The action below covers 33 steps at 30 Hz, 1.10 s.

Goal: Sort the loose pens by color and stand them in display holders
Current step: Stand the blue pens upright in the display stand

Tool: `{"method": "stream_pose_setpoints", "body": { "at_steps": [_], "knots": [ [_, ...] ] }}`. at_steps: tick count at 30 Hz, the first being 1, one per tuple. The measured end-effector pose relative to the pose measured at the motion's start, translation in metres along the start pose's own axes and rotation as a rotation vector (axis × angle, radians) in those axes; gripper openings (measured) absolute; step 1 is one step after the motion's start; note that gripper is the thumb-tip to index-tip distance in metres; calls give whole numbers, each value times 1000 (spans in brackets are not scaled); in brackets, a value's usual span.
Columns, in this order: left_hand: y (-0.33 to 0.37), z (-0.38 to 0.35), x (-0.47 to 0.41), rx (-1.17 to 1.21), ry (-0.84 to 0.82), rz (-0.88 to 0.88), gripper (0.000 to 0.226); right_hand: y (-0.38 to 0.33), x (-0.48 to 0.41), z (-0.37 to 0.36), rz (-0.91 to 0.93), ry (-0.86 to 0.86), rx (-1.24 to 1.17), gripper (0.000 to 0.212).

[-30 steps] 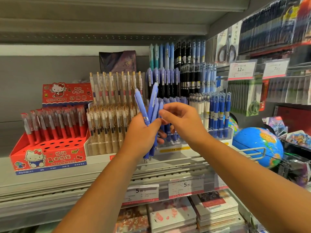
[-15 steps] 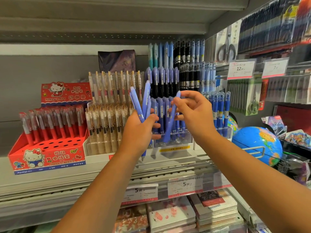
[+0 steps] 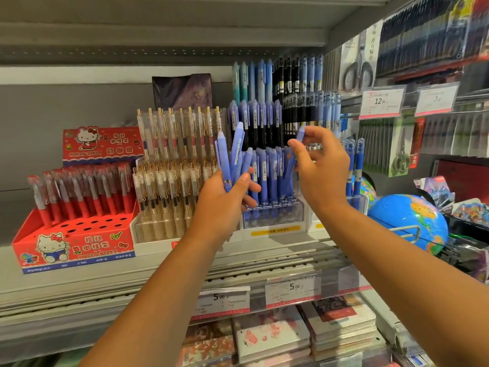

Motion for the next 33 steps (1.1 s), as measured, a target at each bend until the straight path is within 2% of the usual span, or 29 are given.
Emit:
{"method": "stream_pose_setpoints", "body": {
  "at_steps": [7, 11, 15, 21, 24, 29, 33],
  "knots": [
    [1, -1, 2, 44, -32, 41, 20, 4, 3, -7, -18, -120, 171, 24],
    [0, -1, 3, 100, -59, 64, 12, 6, 5, -9, -87, -193, 199, 14],
    [0, -1, 3, 107, -70, 68, 12, 5, 7, -10, -82, -207, 239, 11],
    [-1, -1, 3, 90, -96, 82, 26, 5, 6, -10, -28, -253, 320, 17],
    [-1, -2, 4, 77, -110, 93, 25, 6, 5, -10, -39, -281, 363, 16],
    [-2, -1, 4, 66, -113, 97, 22, 4, 8, -11, -69, -400, 456, 27],
    [-2, -1, 3, 74, -110, 100, 24, 3, 12, -10, -87, -419, 473, 31]
  ]
}}
Point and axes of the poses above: each hand's wrist, its own x-axis away from the middle knuckle, its own z-axis out of the back of the hand, y = z × x, the point moved 2 cm from there along -x, towards the middle knuckle
